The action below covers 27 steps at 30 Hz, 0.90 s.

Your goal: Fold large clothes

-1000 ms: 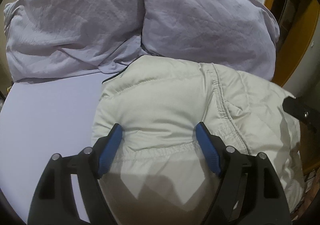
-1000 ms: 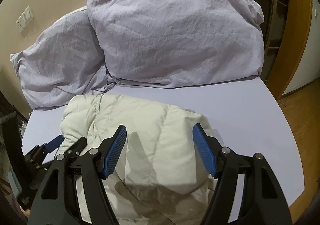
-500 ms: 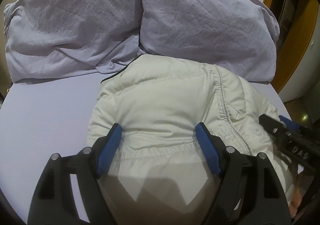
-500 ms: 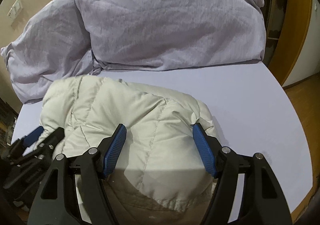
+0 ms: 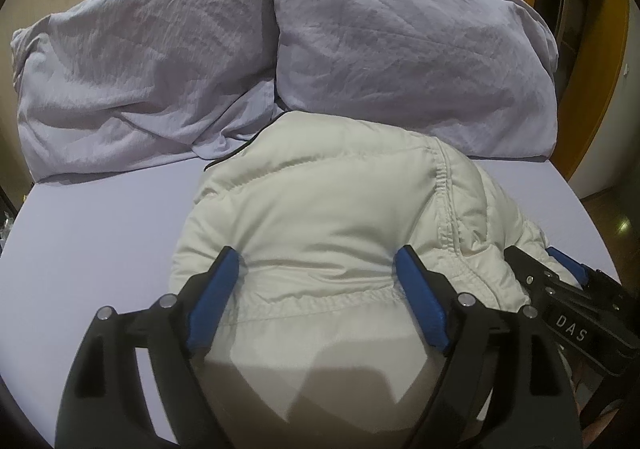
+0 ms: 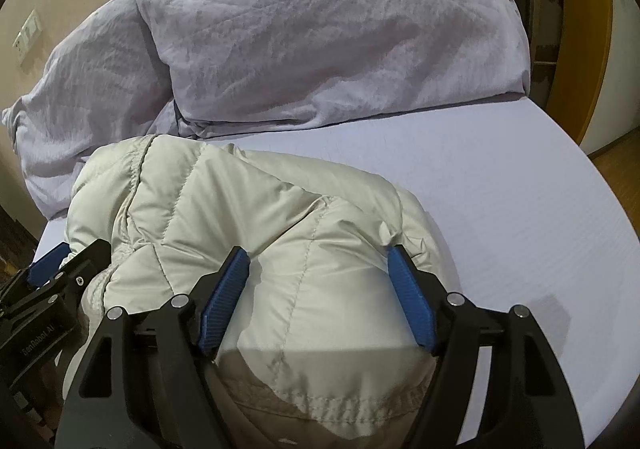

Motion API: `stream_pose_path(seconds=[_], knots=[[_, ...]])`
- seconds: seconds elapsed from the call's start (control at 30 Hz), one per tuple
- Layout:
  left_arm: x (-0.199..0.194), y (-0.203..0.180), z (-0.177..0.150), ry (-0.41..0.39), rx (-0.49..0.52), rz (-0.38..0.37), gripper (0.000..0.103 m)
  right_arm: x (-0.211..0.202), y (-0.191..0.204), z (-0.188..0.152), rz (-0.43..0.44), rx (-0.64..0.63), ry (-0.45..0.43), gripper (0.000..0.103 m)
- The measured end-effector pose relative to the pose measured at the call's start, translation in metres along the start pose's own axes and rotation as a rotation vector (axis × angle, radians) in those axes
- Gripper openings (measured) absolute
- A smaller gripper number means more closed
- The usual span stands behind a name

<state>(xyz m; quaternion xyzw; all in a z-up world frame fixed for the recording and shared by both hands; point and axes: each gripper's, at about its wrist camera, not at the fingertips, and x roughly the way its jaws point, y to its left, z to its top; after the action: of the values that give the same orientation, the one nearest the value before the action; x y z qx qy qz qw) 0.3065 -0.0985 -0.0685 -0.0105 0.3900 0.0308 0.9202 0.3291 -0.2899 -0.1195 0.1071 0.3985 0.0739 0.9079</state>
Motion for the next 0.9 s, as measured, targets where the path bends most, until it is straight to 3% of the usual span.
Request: stream_pose_path(seconds=[0.63,0.9], knots=[[0.01,-0.007,-0.005,-0.014,0.014,0.034,0.086,0.011,-0.005,-0.011,0.006,0.025,-0.03,0.076],[-0.003,0.002,0.019,0.036,0.003,0.025,0.086,-0.004,-0.006,0.01,-0.007,0.04,0.013,0.078]])
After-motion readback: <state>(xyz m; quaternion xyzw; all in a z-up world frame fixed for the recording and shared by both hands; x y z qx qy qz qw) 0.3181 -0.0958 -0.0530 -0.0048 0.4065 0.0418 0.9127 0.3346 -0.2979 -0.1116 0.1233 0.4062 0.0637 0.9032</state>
